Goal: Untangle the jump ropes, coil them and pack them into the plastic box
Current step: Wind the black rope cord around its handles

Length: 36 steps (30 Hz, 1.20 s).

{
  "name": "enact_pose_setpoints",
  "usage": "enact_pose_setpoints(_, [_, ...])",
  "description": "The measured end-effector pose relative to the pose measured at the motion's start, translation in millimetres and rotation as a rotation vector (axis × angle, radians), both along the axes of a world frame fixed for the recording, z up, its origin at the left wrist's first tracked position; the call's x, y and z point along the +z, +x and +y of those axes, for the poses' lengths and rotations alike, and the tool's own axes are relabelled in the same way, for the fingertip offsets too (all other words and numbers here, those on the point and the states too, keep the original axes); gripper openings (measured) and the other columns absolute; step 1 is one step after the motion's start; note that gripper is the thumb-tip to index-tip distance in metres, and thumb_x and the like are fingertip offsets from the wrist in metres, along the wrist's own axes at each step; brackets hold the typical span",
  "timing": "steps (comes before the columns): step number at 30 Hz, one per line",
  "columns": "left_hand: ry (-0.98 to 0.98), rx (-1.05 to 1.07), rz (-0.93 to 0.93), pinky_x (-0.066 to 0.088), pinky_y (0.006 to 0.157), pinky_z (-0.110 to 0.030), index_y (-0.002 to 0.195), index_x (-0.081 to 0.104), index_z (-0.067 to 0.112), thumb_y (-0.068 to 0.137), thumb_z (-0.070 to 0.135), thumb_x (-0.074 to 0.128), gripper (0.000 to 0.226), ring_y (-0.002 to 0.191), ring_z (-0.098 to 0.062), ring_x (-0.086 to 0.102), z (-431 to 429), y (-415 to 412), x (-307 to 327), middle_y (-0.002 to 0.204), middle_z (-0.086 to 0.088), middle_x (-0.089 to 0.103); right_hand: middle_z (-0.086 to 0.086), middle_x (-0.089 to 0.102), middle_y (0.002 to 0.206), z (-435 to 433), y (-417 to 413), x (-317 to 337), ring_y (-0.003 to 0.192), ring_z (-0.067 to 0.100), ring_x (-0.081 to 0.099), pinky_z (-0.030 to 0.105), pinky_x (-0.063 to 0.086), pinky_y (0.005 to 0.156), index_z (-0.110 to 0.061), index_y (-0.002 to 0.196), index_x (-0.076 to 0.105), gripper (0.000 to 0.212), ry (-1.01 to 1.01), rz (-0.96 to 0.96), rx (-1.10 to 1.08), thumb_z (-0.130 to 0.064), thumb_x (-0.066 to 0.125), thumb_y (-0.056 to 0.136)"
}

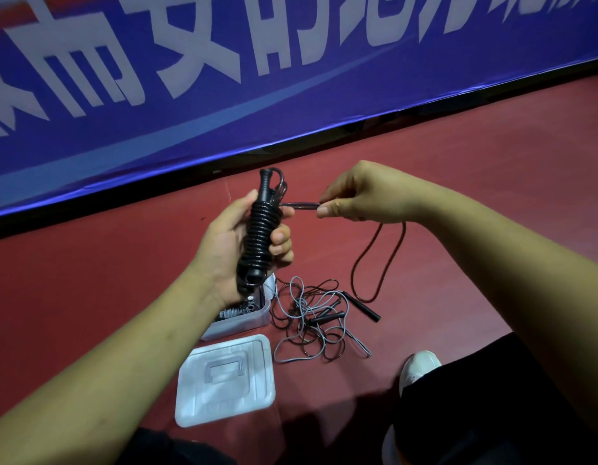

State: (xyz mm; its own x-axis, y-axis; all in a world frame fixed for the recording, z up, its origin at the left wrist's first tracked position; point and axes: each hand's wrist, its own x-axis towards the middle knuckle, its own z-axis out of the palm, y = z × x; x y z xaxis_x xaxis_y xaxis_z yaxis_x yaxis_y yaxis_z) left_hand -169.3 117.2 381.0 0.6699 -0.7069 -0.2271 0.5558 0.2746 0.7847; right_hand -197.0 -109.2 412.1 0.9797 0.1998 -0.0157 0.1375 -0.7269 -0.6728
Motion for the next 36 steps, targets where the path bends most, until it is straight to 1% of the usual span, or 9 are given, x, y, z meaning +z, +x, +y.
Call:
enact_pose_setpoints(5, [0.007,-0.022,0.019,0.044,0.065,-0.032,0.094,0.053,0.013,0.097,0.046,0.039,0.036,0.055,-0.017,0.044,2.8,0.0,2.3,0.062,-0.005,0.049,0.008,0.067,0.071,-2.8,-2.0,7.5,0.056,0.008,0.049,0.028,0.042,0.056,-0.025,0.093,0.077,0.017,-0.074,-0.079,-0.011,-0.039,0.07,0.088])
enact_pose_setpoints(8, [0.031,-0.014,-0.003,0.042,0.072,-0.034,0.102,0.054,0.013,0.096,0.043,0.041,0.034,0.061,-0.019,0.048,4.7,-0.6,5.8,0.067,-0.006,0.053,0.007,0.067,0.071,-1.8,-5.4,13.0,0.056,0.008,0.05,0.029,0.044,0.057,-0.021,0.094,0.078,0.021,-0.094,-0.112,-0.015,-0.039,0.069,0.088])
enact_pose_setpoints(13, [0.088,0.034,-0.034,0.048,0.07,-0.032,0.109,0.056,0.009,0.094,0.038,0.045,0.034,0.076,-0.02,0.057,12.1,6.8,3.8,0.081,-0.009,0.062,-0.005,0.063,0.062,-8.3,-9.5,20.7,0.054,0.002,0.054,0.014,0.041,0.051,-0.016,0.084,0.076,0.022,-0.108,-0.13,-0.068,-0.037,0.071,0.087])
enact_pose_setpoints(16, [0.093,0.063,-0.029,0.048,0.073,-0.033,0.109,0.056,0.01,0.092,0.034,0.047,0.03,0.08,-0.02,0.06,14.9,10.9,5.4,0.087,-0.011,0.065,-0.002,0.071,0.074,-6.7,-12.7,21.9,0.07,0.011,0.065,0.028,0.052,0.065,-0.02,0.088,0.077,0.016,-0.104,-0.118,-0.058,-0.035,0.073,0.087])
enact_pose_setpoints(19, [0.109,0.104,-0.021,0.052,0.078,-0.034,0.104,0.057,0.011,0.086,0.024,0.052,0.023,0.079,-0.022,0.064,13.7,11.3,3.9,0.089,-0.014,0.069,-0.003,0.073,0.079,0.8,-15.1,25.2,0.075,0.012,0.067,0.033,0.053,0.069,-0.018,0.09,0.078,0.016,-0.102,-0.15,-0.03,-0.032,0.073,0.086])
enact_pose_setpoints(22, [0.105,0.13,0.006,0.054,0.085,-0.036,0.101,0.058,0.007,0.083,0.016,0.054,0.02,0.082,-0.023,0.066,11.3,11.5,1.3,0.094,-0.018,0.065,-0.005,0.074,0.08,6.7,-17.9,30.5,0.075,0.007,0.067,0.03,0.052,0.07,-0.016,0.09,0.078,0.016,-0.097,-0.178,0.0,-0.03,0.073,0.087])
enact_pose_setpoints(28, [0.247,0.163,0.066,0.06,0.074,-0.034,0.106,0.064,0.005,0.076,0.01,0.062,0.03,0.085,-0.022,0.071,13.2,18.1,-8.1,0.095,-0.016,0.067,-0.016,0.071,0.074,13.4,-22.9,37.4,0.071,0.0,0.065,0.014,0.047,0.061,-0.018,0.091,0.078,0.008,-0.054,-0.184,0.06,-0.023,0.074,0.086])
enact_pose_setpoints(32, [0.421,0.13,-0.029,0.059,0.063,-0.032,0.12,0.063,0.002,0.071,0.011,0.07,0.05,0.073,-0.019,0.069,11.0,14.4,-11.6,0.093,-0.017,0.07,-0.012,0.071,0.079,19.0,-24.8,38.0,0.072,-0.001,0.063,0.011,0.043,0.061,-0.012,0.093,0.077,0.009,-0.083,-0.204,0.138,-0.017,0.071,0.088])
enact_pose_setpoints(36, [0.542,0.053,-0.199,0.058,0.067,-0.024,0.112,0.069,0.001,0.066,0.014,0.075,0.048,0.073,-0.017,0.069,2.9,6.1,-16.9,0.089,-0.013,0.074,-0.008,0.072,0.083,26.8,-22.4,33.2,0.073,-0.004,0.062,0.008,0.04,0.064,-0.012,0.092,0.077,0.009,-0.123,-0.256,0.172,-0.015,0.07,0.088])
